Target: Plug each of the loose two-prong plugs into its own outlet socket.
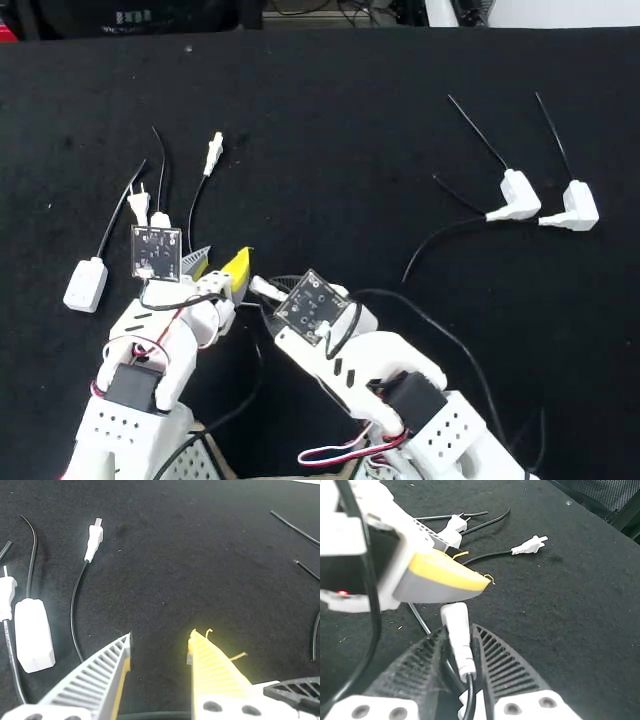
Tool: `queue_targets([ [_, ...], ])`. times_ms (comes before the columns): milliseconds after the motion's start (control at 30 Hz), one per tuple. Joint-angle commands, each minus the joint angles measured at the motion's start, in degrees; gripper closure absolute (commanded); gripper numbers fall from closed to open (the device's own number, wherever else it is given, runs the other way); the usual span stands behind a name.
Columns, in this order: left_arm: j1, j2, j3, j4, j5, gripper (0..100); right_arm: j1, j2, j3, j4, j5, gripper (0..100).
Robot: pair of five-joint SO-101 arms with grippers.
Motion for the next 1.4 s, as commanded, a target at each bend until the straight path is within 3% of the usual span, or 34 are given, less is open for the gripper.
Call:
queue_targets([
  [0, -0.04, 0.26, 0.31, 0.70, -0.62, 81, -0.09, -2.15, -3.82, 0.09, -0.18, 98.8],
  [133, -1.10, 0.18, -0.40, 0.62, -0.26, 81, 2.11, -0.40, -4.26, 2.46, -0.18, 98.8],
  [333, -11.38, 0.18, -2.95, 0.70, 5.45, 81, 13.27, 11.21, -4.35, 2.37, -0.18, 98.8],
  [500, -13.58, 0.18, -1.89, -0.53, 6.68, 81, 18.99, 23.43, -13.32, 4.75, -0.53, 98.8],
  [867, -13.58, 0.18, 2.33, -4.22, 6.59, 81, 18.99, 57.80, -49.36, 35.87, -0.88, 98.8],
  [967, -13.85, 0.18, 2.33, -3.96, 6.59, 81, 19.87, 67.47, -56.31, 42.02, -7.38, 98.8],
  [1033, -13.93, 0.18, 2.33, -3.87, 6.59, 81, 20.57, 72.66, -60.44, 45.45, -11.43, 98.8],
  [1300, -13.93, 0.18, 2.33, -3.87, 6.59, 81, 20.84, 82.95, -71.96, 53.27, -13.19, 98.8],
  [1367, -13.93, 0.18, 2.33, -3.78, 6.59, 81, 20.75, 83.47, -74.33, 54.68, -17.58, 98.7],
])
